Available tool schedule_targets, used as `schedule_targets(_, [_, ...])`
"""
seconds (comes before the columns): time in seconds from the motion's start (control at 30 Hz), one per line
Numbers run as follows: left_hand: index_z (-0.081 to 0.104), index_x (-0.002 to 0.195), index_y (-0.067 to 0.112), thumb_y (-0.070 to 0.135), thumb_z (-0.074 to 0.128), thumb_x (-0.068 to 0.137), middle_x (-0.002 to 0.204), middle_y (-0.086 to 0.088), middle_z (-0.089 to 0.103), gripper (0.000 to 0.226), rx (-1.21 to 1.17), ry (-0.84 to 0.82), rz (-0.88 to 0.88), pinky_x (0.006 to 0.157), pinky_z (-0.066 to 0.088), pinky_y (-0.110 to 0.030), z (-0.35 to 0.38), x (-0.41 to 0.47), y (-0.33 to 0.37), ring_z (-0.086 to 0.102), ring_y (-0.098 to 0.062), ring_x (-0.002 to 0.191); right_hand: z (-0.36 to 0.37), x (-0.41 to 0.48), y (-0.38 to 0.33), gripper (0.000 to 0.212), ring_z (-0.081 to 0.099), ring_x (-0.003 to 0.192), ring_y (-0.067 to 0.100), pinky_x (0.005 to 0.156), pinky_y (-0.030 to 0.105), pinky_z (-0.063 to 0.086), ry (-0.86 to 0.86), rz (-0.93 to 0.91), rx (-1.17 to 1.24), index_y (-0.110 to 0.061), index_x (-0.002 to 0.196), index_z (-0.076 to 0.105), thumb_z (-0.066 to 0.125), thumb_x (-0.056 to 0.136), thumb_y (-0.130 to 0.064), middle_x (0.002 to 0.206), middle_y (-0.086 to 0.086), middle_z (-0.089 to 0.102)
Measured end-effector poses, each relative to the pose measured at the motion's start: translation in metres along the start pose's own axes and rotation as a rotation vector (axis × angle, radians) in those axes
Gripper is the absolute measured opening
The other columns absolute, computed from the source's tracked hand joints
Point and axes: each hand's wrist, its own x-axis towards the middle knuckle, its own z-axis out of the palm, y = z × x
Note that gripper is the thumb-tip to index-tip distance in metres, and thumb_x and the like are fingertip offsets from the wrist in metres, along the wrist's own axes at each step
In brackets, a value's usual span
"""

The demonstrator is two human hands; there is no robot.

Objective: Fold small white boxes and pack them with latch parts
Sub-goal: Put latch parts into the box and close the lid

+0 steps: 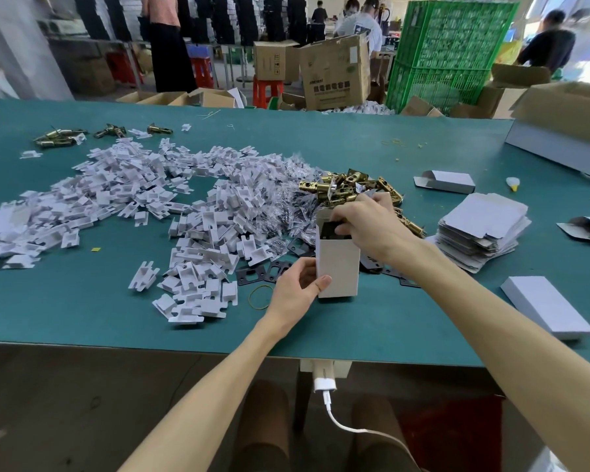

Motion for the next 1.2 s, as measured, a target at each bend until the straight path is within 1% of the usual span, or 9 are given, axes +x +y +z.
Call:
schedule_targets(0.33, [0.062,0.121,0.021,0.024,0.074,0.096,0.114,0.006,0.074,0.028,0.018,0.006,0.007,0.088,0.057,-0.022,0.000,0.001,-0.002,0.070,-0.005,0.103,0.006,0.000,-0.009,0.037,0.046,0.110,0.026,0.098,0.044,0.022,-0.187,0.056,-0.068,-0.017,0.098,0.061,0.039,0.091,0.011,0.098,0.003,0.063])
schedule_targets(0.47, [0.063,0.124,0.018,0.025,0.075,0.096,0.115,0.005,0.074,0.031,0.024,0.002,0.001,0.088,0.056,-0.021,0.000,0.002,-0.004,0.070,-0.006,0.103,0.003,-0.001,-0.020,0.029,0.049,0.102,0.025,0.100,0.044,0.025,-0.049,0.033,-0.082,-0.020,0.098,0.060,0.043,0.096,0.004,0.091,-0.003,0.061])
schedule_targets(0.6, [0.064,0.121,0.016,0.024,0.075,0.096,0.109,0.005,0.074,0.029,0.044,0.001,-0.009,0.086,0.056,-0.020,-0.001,0.001,-0.003,0.070,-0.003,0.099,0.008,0.000,-0.053,0.021,0.055,0.102,0.023,0.101,0.038,0.033,0.169,-0.099,-0.032,-0.016,0.111,0.063,0.051,0.101,-0.002,0.106,-0.001,0.065])
schedule_targets(0.7, [0.064,0.098,0.020,0.017,0.073,0.096,0.086,0.011,0.070,0.009,0.141,0.026,0.007,0.069,0.047,-0.017,-0.001,0.001,-0.003,0.062,0.002,0.076,0.024,0.006,-0.086,0.022,0.055,0.099,0.022,0.093,0.032,0.042,0.246,-0.221,-0.034,-0.007,0.109,0.066,0.055,0.095,0.005,0.107,0.006,0.064])
schedule_targets(0.8, [0.053,0.081,0.025,0.006,0.063,0.095,0.067,0.019,0.059,0.026,0.196,0.042,0.023,0.059,0.038,-0.018,-0.001,0.002,-0.007,0.050,0.002,0.064,0.039,0.025,-0.111,0.019,0.054,0.079,0.026,0.071,0.038,0.051,0.034,-0.177,0.020,-0.005,0.087,0.054,0.051,0.092,0.014,0.092,0.009,0.057])
schedule_targets(0.9, [0.046,0.078,0.027,0.003,0.059,0.094,0.064,0.028,0.057,0.032,0.220,0.045,0.003,0.056,0.037,-0.012,0.000,0.002,-0.007,0.050,0.005,0.062,0.056,0.052,-0.118,0.034,0.048,0.062,0.027,0.059,0.039,0.043,-0.210,-0.071,-0.053,-0.008,0.070,0.037,0.048,0.086,0.019,0.077,0.007,0.045])
schedule_targets(0.97, [0.043,0.075,0.027,0.001,0.059,0.094,0.061,0.027,0.056,0.035,0.230,0.054,0.005,0.054,0.037,-0.011,0.001,0.002,-0.007,0.049,0.005,0.059,0.067,0.065,-0.116,0.028,0.058,0.075,0.031,0.061,0.038,0.042,-0.268,-0.020,-0.054,-0.006,0.072,0.045,0.048,0.086,0.019,0.080,0.008,0.050])
schedule_targets(1.07, [0.045,0.075,0.023,0.000,0.057,0.094,0.060,0.018,0.053,0.032,0.215,0.066,-0.014,0.054,0.038,-0.011,0.001,0.003,-0.011,0.047,0.003,0.058,0.089,0.076,-0.109,0.026,0.053,0.119,0.040,0.080,0.044,0.043,-0.337,0.044,-0.086,-0.001,0.117,0.059,0.048,0.095,0.008,0.122,0.017,0.057])
schedule_targets(1.2, [0.050,0.079,0.023,-0.004,0.053,0.094,0.061,0.026,0.058,0.031,0.175,0.053,-0.055,0.054,0.038,-0.009,0.000,0.006,-0.015,0.049,0.005,0.058,0.103,0.077,-0.101,0.039,0.043,0.130,0.042,0.098,0.047,0.044,-0.339,0.106,-0.111,-0.002,0.135,0.050,0.053,0.097,0.002,0.141,0.019,0.045])
